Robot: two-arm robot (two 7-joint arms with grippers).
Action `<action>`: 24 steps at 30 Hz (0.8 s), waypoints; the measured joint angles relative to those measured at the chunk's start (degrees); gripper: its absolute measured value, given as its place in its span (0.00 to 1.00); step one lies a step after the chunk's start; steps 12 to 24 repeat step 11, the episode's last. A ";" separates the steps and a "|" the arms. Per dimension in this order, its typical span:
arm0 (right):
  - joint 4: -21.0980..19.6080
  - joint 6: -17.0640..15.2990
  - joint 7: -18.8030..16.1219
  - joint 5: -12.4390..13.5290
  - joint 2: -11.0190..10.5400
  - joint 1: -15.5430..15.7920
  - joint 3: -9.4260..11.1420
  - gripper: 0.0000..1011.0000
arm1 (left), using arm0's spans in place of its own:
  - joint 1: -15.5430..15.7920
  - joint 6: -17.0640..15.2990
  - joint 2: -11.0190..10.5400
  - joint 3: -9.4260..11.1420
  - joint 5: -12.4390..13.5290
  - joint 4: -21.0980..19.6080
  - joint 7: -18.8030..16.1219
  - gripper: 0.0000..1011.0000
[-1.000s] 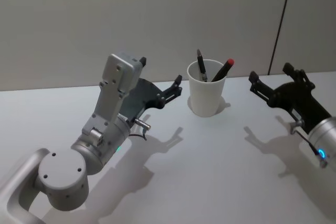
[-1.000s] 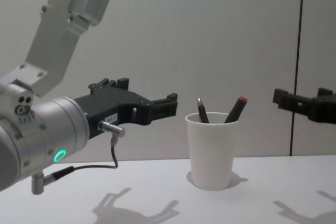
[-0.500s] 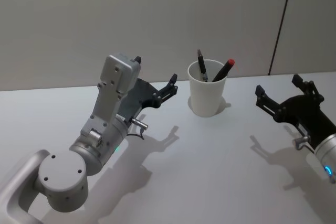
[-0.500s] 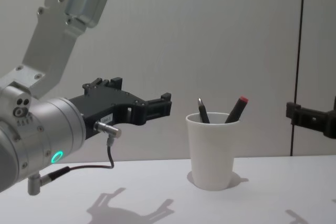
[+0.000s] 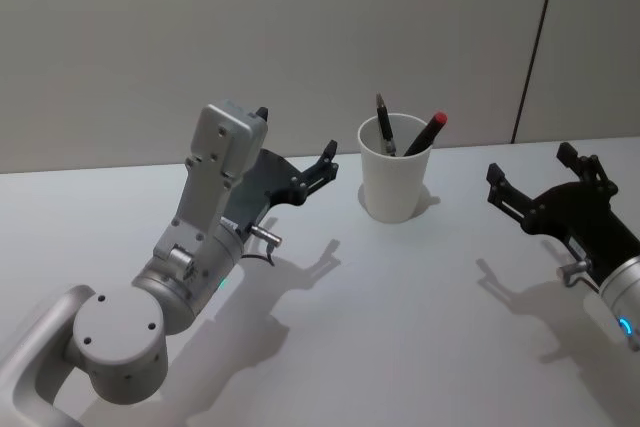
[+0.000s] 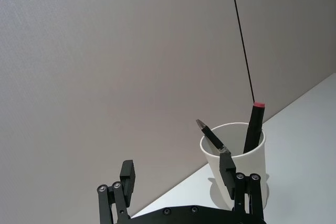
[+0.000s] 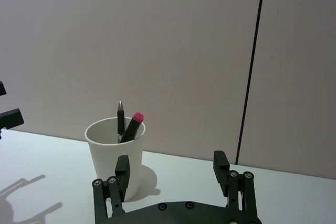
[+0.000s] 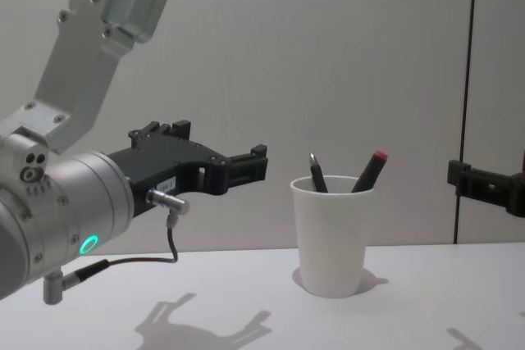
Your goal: Place the pen into the pen holder.
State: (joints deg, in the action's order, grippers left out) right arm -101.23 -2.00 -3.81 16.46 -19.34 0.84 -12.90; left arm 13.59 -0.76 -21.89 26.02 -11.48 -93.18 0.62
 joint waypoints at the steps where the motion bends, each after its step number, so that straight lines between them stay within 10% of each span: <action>1: 0.00 0.00 0.00 0.00 0.00 0.00 0.00 0.99 | 0.00 0.00 0.00 0.00 0.00 0.00 0.00 0.99; 24: 0.00 0.02 -0.02 0.00 0.00 0.00 -0.04 0.99 | 0.00 -0.04 0.00 0.00 0.00 0.00 0.00 0.99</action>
